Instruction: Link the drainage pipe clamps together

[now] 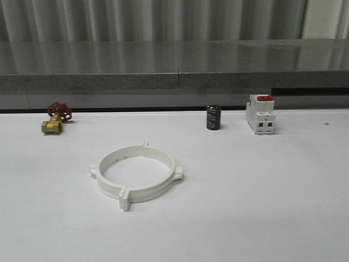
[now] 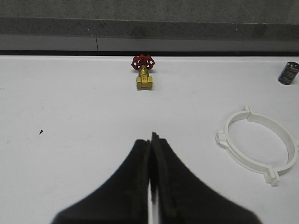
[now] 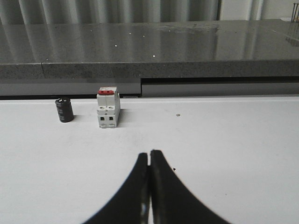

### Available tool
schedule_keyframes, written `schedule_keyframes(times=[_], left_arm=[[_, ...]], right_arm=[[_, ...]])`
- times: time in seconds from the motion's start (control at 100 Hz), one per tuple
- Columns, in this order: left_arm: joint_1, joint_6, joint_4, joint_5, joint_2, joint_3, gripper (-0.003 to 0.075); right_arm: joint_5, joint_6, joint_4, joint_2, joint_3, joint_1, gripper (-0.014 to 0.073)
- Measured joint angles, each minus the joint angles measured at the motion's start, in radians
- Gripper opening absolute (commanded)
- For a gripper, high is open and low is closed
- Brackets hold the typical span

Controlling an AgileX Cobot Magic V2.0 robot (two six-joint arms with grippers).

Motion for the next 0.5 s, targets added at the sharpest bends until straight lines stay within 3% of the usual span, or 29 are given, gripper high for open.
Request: schedule_keyframes(times=[0.5], left_arm=[[0.000, 0.000, 0.000, 0.000, 0.000, 0.000, -0.0021]], right_arm=[[-0.039, 0.000, 0.000, 0.000, 0.000, 0.000, -0.0067]])
